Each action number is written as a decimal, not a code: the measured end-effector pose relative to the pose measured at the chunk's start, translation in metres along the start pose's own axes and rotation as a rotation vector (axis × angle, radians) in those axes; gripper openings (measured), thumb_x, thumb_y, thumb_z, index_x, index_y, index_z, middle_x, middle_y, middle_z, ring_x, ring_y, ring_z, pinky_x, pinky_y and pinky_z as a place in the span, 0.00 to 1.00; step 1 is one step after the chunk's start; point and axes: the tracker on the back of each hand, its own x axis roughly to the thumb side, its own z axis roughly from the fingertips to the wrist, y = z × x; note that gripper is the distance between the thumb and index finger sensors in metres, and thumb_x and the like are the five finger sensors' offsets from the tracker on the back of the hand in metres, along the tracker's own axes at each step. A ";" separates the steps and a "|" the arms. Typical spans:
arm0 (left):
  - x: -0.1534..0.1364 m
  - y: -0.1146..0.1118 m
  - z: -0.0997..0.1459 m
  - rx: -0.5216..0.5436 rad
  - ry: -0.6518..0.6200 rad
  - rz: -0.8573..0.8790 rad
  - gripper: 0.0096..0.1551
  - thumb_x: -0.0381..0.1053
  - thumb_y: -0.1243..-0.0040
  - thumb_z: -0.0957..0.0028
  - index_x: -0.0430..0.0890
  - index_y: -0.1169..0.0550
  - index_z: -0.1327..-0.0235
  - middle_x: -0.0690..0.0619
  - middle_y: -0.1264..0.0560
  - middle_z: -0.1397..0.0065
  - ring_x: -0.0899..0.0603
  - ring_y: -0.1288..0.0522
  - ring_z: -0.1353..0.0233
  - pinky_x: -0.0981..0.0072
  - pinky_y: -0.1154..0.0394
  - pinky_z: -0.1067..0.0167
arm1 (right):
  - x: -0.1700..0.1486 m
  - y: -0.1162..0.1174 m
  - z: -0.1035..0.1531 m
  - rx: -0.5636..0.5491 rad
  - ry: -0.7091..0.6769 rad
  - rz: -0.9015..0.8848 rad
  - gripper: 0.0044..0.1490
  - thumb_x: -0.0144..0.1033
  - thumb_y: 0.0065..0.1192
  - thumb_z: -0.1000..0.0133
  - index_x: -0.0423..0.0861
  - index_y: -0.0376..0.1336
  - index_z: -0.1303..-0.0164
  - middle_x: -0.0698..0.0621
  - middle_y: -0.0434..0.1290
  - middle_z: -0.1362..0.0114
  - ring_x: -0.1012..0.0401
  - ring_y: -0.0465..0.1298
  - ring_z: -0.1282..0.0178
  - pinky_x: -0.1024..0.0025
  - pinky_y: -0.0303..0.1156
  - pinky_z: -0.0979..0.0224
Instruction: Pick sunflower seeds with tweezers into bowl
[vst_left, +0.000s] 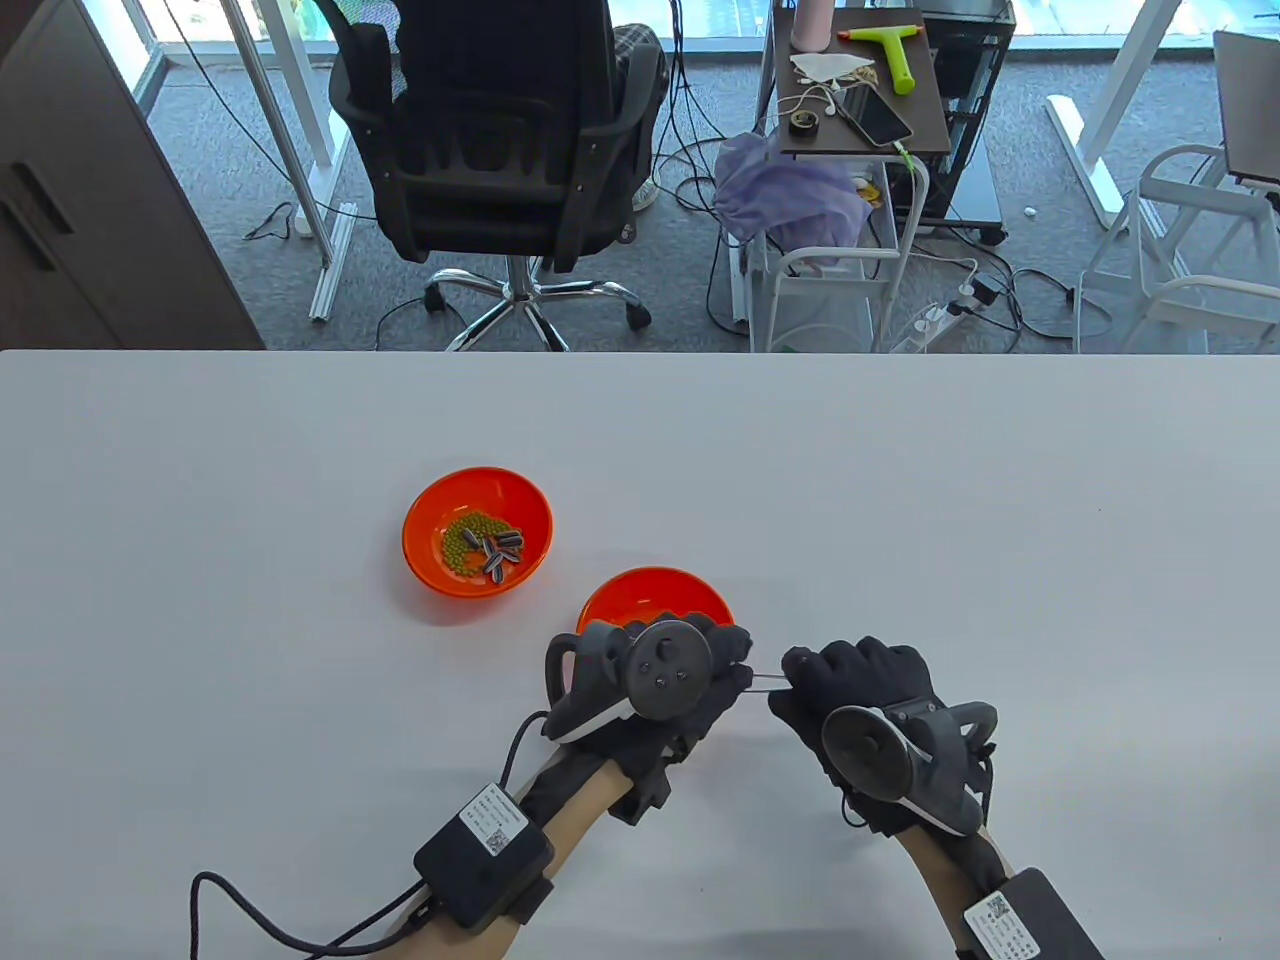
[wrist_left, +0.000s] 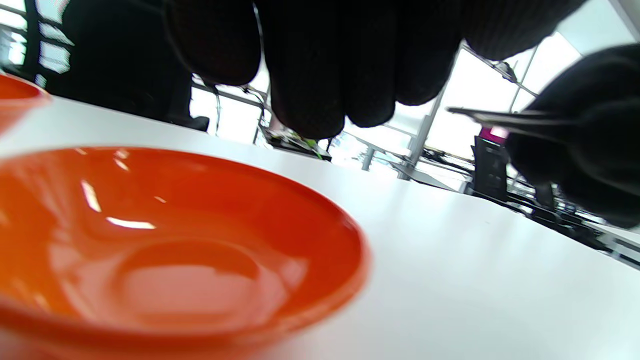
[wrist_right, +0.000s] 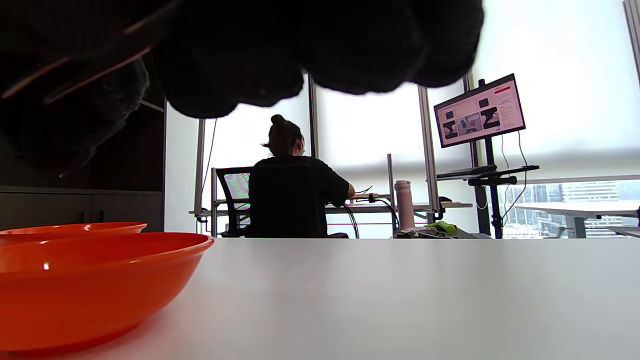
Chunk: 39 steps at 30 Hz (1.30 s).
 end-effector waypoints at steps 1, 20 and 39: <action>-0.010 0.005 0.000 0.043 0.040 -0.034 0.28 0.61 0.40 0.52 0.54 0.20 0.39 0.52 0.18 0.36 0.43 0.16 0.37 0.44 0.23 0.35 | -0.004 0.000 -0.001 0.002 0.025 -0.005 0.33 0.64 0.61 0.62 0.60 0.77 0.54 0.61 0.81 0.61 0.63 0.79 0.63 0.61 0.76 0.37; -0.213 0.019 0.002 -0.018 0.937 -0.239 0.46 0.67 0.42 0.52 0.50 0.39 0.22 0.44 0.27 0.24 0.37 0.19 0.33 0.42 0.25 0.35 | -0.049 0.012 -0.011 0.103 0.243 0.004 0.29 0.63 0.63 0.62 0.62 0.79 0.57 0.61 0.81 0.62 0.63 0.80 0.63 0.60 0.77 0.37; -0.265 -0.015 0.021 0.051 1.198 0.493 0.30 0.53 0.39 0.50 0.39 0.22 0.40 0.51 0.08 0.67 0.49 0.08 0.77 0.59 0.12 0.71 | -0.050 0.016 -0.012 0.125 0.251 0.020 0.29 0.63 0.64 0.62 0.63 0.79 0.57 0.61 0.81 0.62 0.63 0.80 0.63 0.60 0.77 0.37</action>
